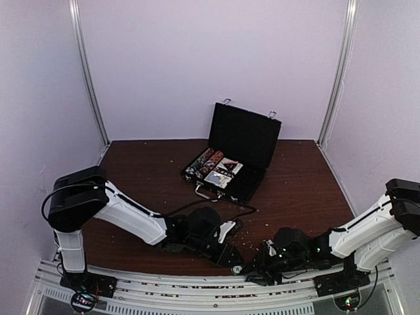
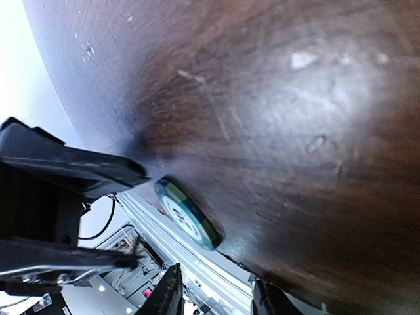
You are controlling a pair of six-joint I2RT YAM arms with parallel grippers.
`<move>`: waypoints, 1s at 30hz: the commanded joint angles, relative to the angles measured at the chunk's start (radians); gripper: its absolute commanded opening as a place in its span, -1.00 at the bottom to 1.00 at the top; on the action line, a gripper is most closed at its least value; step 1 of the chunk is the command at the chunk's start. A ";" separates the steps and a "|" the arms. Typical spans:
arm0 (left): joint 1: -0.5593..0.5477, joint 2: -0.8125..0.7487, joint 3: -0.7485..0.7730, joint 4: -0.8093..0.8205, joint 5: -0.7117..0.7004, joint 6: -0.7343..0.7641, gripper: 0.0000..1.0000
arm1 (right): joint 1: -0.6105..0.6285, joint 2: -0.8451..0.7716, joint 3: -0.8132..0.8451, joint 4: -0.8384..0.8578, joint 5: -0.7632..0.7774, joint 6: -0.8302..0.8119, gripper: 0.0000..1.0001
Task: Pack up texas hold em set
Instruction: Move the poker chip to the corner of the board.
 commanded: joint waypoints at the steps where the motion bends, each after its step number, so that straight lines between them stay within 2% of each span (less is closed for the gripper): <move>1: -0.011 0.018 -0.040 0.065 0.047 -0.024 -0.34 | 0.014 0.033 0.006 -0.016 0.058 0.015 -0.28; 12: -0.041 0.014 -0.084 0.122 0.086 -0.057 -0.35 | 0.028 0.063 0.004 0.002 0.117 0.038 -0.28; 18: -0.053 0.017 -0.090 0.142 0.094 -0.074 -0.36 | 0.034 0.108 0.004 0.079 0.144 0.057 -0.31; 30: -0.080 -0.003 -0.116 0.175 0.117 -0.113 -0.37 | 0.037 0.132 0.014 0.141 0.192 0.074 -0.51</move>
